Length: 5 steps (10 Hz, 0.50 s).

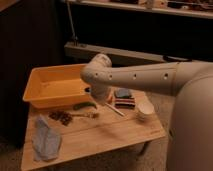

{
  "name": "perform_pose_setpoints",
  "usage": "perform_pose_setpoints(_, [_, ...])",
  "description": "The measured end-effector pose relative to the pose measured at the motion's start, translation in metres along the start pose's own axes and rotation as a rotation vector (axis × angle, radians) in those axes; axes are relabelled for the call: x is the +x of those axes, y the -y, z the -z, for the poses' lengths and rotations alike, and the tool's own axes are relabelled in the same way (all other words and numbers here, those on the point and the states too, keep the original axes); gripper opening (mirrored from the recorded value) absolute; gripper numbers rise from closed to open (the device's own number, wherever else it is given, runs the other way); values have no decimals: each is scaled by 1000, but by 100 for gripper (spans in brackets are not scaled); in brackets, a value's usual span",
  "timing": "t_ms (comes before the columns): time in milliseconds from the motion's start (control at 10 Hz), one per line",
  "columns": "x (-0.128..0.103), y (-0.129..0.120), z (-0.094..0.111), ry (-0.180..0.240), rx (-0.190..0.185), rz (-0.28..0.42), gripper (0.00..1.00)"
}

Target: Wipe tray with brush

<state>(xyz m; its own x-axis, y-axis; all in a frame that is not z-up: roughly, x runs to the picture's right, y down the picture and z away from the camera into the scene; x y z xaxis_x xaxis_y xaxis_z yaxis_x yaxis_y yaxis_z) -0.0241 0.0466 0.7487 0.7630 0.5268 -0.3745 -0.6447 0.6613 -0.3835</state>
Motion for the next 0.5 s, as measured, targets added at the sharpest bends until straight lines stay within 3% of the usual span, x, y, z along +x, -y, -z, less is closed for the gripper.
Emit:
perform_pose_setpoints(200, [-35,15,5,-3,-26,30,0])
perform_pose_setpoints(500, [-88,26,1,-43,-17,98,0])
